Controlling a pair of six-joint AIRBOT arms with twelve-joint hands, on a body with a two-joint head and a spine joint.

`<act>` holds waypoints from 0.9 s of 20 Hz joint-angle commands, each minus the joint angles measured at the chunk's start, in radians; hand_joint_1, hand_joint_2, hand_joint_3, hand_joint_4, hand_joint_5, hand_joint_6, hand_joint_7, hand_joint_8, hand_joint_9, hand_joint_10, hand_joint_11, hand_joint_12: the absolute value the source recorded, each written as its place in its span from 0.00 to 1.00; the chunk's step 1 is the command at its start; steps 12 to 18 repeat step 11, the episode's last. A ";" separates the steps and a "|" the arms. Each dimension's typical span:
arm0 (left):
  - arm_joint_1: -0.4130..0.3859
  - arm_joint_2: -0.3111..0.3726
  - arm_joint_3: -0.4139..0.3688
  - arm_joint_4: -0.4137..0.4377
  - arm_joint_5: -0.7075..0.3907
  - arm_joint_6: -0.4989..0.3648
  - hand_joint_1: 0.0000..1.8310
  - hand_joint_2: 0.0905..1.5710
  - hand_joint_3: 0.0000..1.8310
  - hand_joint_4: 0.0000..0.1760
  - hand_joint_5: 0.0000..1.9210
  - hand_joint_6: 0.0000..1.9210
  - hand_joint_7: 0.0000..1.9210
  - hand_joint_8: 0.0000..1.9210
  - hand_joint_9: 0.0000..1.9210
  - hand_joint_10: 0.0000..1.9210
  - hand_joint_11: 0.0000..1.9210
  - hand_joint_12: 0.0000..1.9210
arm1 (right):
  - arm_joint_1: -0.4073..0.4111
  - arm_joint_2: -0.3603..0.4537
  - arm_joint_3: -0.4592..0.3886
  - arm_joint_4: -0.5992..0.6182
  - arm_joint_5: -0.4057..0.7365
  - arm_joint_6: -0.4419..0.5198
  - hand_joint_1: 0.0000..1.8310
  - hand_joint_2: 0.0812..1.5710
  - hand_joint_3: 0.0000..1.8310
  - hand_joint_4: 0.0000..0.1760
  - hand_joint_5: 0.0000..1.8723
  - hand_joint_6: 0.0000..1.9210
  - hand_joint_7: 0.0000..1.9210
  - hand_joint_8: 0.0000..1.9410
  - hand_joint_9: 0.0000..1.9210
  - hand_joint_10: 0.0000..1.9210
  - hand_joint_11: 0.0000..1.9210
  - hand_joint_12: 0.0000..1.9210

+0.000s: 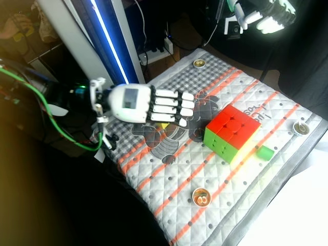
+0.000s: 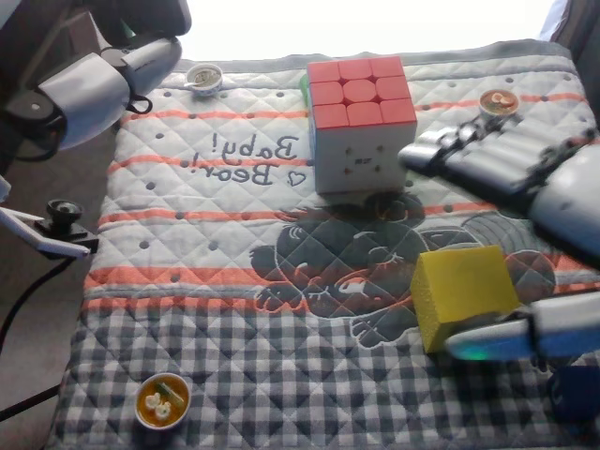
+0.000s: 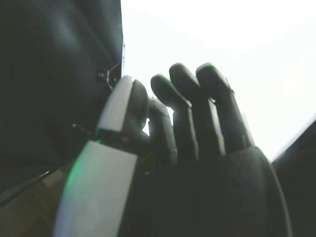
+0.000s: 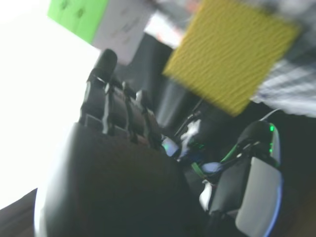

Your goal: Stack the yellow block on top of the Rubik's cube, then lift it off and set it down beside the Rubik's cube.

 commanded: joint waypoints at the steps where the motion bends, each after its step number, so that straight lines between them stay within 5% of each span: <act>1: -0.009 0.005 0.001 0.038 0.132 -0.027 0.59 0.83 0.00 0.07 0.34 0.82 0.33 0.78 0.31 0.74 0.25 0.94 | 0.010 0.005 -0.001 0.023 0.195 0.004 0.26 0.60 0.03 0.00 0.01 0.40 0.11 0.07 0.01 0.22 0.00 0.50; 4: -0.008 0.011 0.017 0.104 0.168 -0.153 0.59 0.84 0.00 0.00 0.27 0.86 0.35 0.78 0.30 0.68 0.23 0.91 | 0.013 0.059 -0.023 0.059 0.345 -0.051 0.29 0.64 0.02 0.00 0.01 0.45 0.09 0.22 0.00 0.29 0.00 0.43; 5: -0.016 0.015 0.028 0.134 0.179 -0.205 0.49 0.88 0.00 0.00 0.26 0.87 0.31 0.57 0.31 0.64 0.26 0.88 | 0.014 0.080 -0.034 0.074 0.413 -0.080 0.31 0.64 0.01 0.00 0.04 0.48 0.10 0.40 0.02 0.54 0.00 0.83; 6: -0.028 0.019 0.035 0.161 0.191 -0.238 0.49 0.88 0.00 0.00 0.26 0.87 0.31 0.57 0.31 0.64 0.26 0.88 | 0.015 0.099 -0.047 0.083 0.472 -0.113 0.31 0.64 0.01 0.00 0.04 0.48 0.10 0.40 0.02 0.54 0.00 0.83; 7: -0.046 0.023 0.035 0.190 0.211 -0.248 0.49 0.90 0.00 0.00 0.24 0.90 0.28 0.54 0.28 0.65 0.25 0.92 | 0.018 0.121 -0.066 0.094 0.540 -0.162 0.36 0.71 0.02 0.00 0.00 0.55 0.04 0.66 0.01 0.81 0.03 0.99; 8: -0.062 0.026 0.032 0.213 0.227 -0.248 0.49 0.90 0.00 0.00 0.24 0.90 0.28 0.54 0.28 0.65 0.25 0.92 | 0.019 0.132 -0.075 0.102 0.584 -0.186 0.36 0.71 0.02 0.00 0.00 0.55 0.04 0.66 0.01 0.81 0.03 0.99; 9: -0.081 0.029 0.028 0.239 0.249 -0.248 0.41 0.89 0.00 0.52 0.24 0.90 0.24 0.46 0.23 0.60 0.19 0.94 | 0.019 0.136 -0.075 0.109 0.636 -0.187 0.32 0.65 0.00 0.00 0.13 0.25 0.07 0.77 0.07 0.88 0.08 1.00; 10: -0.102 0.032 0.022 0.258 0.280 -0.245 0.41 0.89 0.00 0.52 0.24 0.90 0.24 0.46 0.23 0.60 0.19 0.94 | 0.020 0.138 -0.071 0.124 0.689 -0.189 0.32 0.65 0.00 0.00 0.13 0.25 0.07 0.77 0.07 0.88 0.08 1.00; 11: -0.116 0.035 0.012 0.258 0.314 -0.221 0.33 0.88 0.00 0.00 0.14 0.63 0.22 0.44 0.21 0.61 0.16 0.95 | 0.022 0.140 -0.068 0.140 0.727 -0.192 0.35 0.69 0.00 0.00 0.15 0.18 0.07 0.77 0.08 0.88 0.08 1.00; 18: -0.116 0.035 0.012 0.258 0.314 -0.221 0.33 0.88 0.00 0.00 0.14 0.63 0.22 0.44 0.21 0.61 0.16 0.95 | 0.022 0.140 -0.068 0.140 0.727 -0.192 0.35 0.69 0.00 0.00 0.15 0.18 0.07 0.77 0.08 0.88 0.08 1.00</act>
